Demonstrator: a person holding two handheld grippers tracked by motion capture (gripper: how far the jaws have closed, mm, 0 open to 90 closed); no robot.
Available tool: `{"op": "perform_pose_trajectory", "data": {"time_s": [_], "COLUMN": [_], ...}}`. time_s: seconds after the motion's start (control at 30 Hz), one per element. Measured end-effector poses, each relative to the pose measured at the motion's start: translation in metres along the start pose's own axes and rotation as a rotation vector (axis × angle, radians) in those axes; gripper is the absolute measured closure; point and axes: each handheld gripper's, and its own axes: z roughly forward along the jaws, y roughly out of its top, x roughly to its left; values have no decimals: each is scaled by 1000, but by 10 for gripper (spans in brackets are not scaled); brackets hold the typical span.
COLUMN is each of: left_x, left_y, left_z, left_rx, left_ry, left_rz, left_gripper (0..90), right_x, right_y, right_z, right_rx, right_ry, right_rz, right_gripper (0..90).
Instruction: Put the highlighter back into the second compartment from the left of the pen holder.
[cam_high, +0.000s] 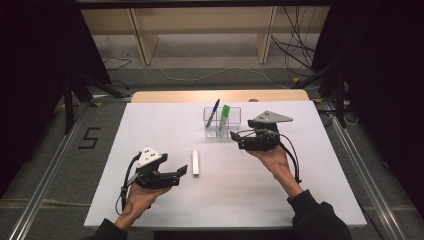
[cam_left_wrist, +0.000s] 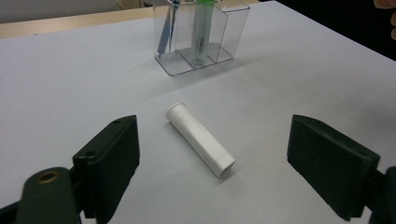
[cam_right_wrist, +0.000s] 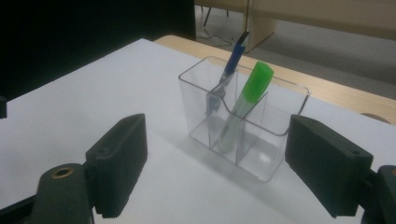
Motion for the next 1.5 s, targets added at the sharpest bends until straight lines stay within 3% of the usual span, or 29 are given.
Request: {"op": "perform_pose_trajectory", "data": {"time_s": [0.27, 0.67, 1.17, 1.4, 1.5], "left_x": [-2, 3, 4, -2, -3], "left_y": [2, 10, 13, 16, 18], "left_z": [6, 15, 27, 35, 40], "left_rx": [35, 83, 152, 224, 250], "left_ry": [10, 39, 47, 52, 46], "left_rz": [-5, -69, -80, -54, -60], "left_gripper": [163, 162, 162, 162, 160], "right_x": [2, 7, 15, 13, 14], "right_y": [-8, -21, -39, -45, -47], "right_z": [-9, -23, -35, -45, -46], "right_rx": [4, 14, 13, -7, -7], "right_ry": [9, 27, 57, 59, 58], "right_rz": [-10, -10, -16, -5, -14], "right_gripper": [218, 218, 216, 217, 217]}}
